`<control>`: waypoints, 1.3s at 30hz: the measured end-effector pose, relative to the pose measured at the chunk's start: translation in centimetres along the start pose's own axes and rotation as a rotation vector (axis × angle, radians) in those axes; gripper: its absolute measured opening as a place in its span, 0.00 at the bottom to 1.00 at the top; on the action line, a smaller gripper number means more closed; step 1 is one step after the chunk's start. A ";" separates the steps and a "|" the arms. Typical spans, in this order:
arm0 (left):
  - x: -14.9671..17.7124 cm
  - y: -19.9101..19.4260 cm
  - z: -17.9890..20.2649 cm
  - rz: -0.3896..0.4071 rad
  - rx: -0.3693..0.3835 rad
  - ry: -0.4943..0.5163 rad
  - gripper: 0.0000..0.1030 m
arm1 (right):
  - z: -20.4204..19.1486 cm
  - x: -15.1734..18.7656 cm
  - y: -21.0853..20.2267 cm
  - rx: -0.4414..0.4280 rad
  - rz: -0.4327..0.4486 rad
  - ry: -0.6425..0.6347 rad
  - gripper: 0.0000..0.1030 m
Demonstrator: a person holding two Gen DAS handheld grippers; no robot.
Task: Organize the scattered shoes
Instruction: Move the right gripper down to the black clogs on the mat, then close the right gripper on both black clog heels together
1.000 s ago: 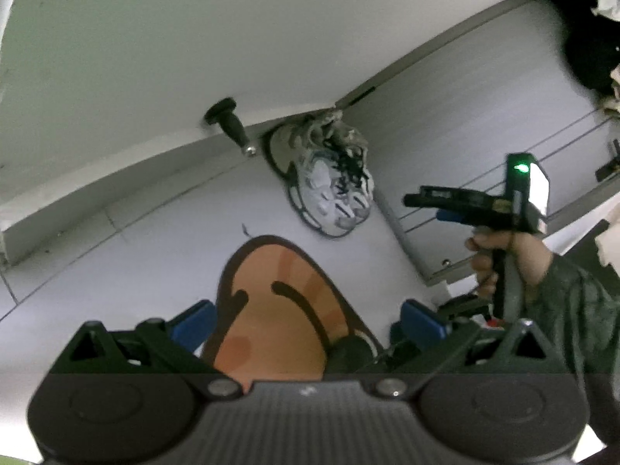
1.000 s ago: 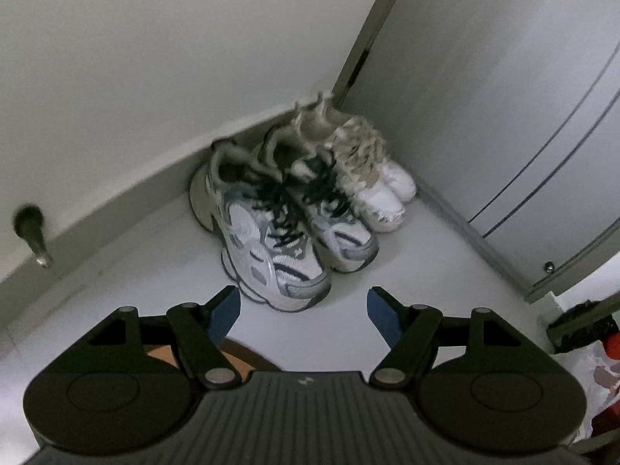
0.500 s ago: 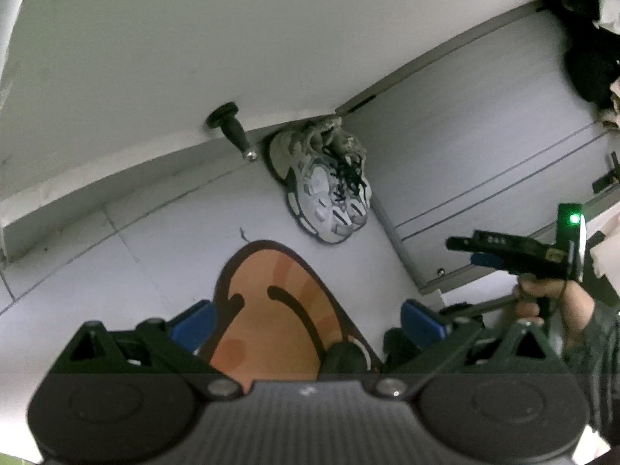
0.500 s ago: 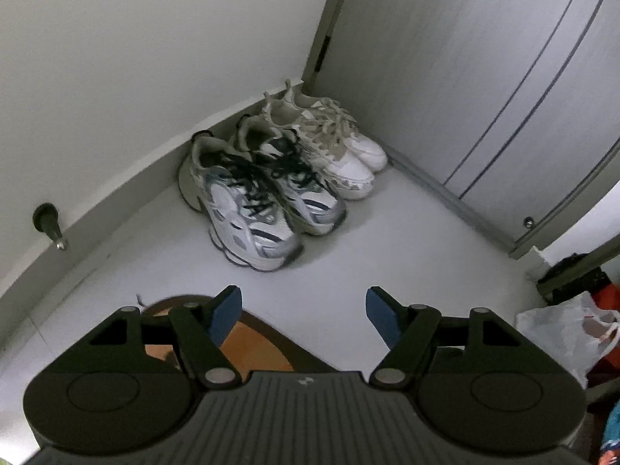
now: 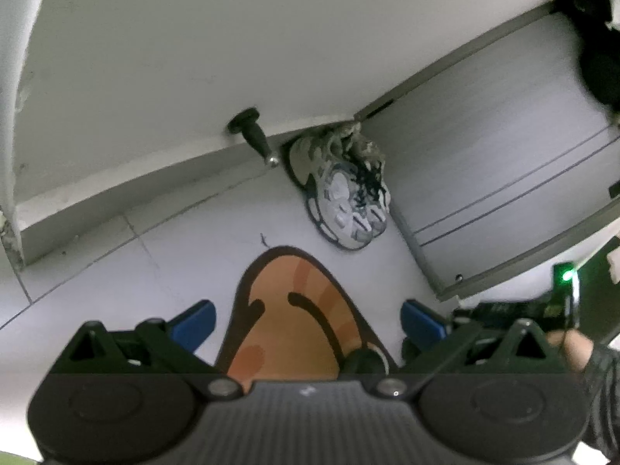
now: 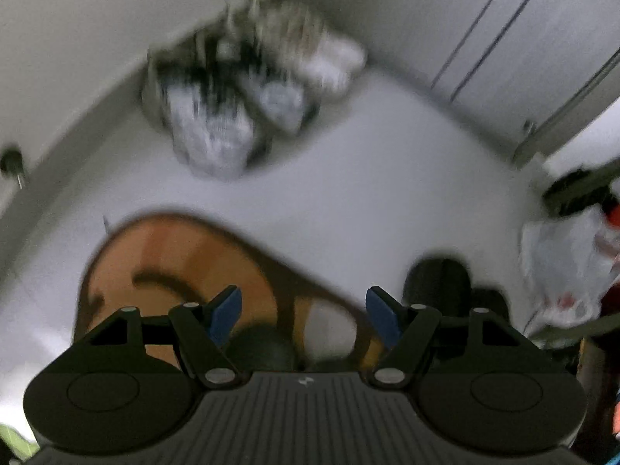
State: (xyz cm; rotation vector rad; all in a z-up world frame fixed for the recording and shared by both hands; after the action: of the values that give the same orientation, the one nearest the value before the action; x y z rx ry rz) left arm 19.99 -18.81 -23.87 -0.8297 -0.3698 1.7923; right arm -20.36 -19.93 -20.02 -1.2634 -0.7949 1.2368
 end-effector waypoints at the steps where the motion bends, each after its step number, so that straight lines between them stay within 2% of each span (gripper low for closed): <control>1: 0.0 0.0 0.3 0.002 -0.009 0.021 1.00 | -0.1 0.5 1.0 -0.003 -0.032 -0.007 0.73; 3: 0.1 0.0 0.6 0.004 -0.019 0.051 1.00 | 0.1 1.3 2.4 -0.011 -0.079 0.002 0.73; 7: 0.3 -0.1 1.6 0.022 -0.072 0.126 1.00 | 0.3 2.1 3.4 -0.014 -0.110 -0.006 0.72; 10: 0.3 -0.2 2.2 0.044 -0.106 0.174 1.00 | 0.7 3.0 4.6 -0.024 -0.154 0.002 0.60; 11: 0.3 -0.1 2.3 0.041 -0.111 0.181 1.00 | 0.8 3.3 5.0 -0.031 -0.171 0.011 0.60; 14: 0.5 0.3 2.4 0.006 -0.103 0.184 1.00 | 1.6 4.7 6.6 -0.072 -0.254 0.069 0.52; 15: 0.6 0.3 2.5 0.002 -0.103 0.189 1.00 | 1.8 5.2 7.2 -0.086 -0.285 0.086 0.46; 18: 0.6 0.3 2.5 0.003 -0.105 0.196 1.00 | 2.2 6.5 8.6 -0.129 -0.356 0.141 0.41; 22: 0.6 0.4 2.3 -0.009 -0.098 0.177 1.00 | 2.5 7.6 9.5 -0.140 -0.400 0.165 0.40; 28: 0.7 0.6 2.4 -0.017 -0.095 0.181 1.00 | 2.6 7.8 9.6 -0.187 -0.403 0.206 0.41; 39: 0.9 0.7 2.2 -0.030 -0.101 0.178 1.00 | 1.5 9.8 11.5 -0.212 -0.471 0.192 0.39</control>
State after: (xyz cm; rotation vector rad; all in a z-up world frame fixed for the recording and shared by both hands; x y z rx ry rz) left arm 17.77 -17.98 -23.03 -1.0412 -0.3570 1.6678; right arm -22.31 -11.67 -32.61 -1.2481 -1.0292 0.6567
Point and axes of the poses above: each gripper's, at about its wrist camera, not at the fingertips, and y roughly the way its jaws point, z to its right, x to its underside, the point moved 3 cm from there along y, roughly the way its jaws point, and after that the axes turned 5 degrees about -z, right-handed, at the moved point
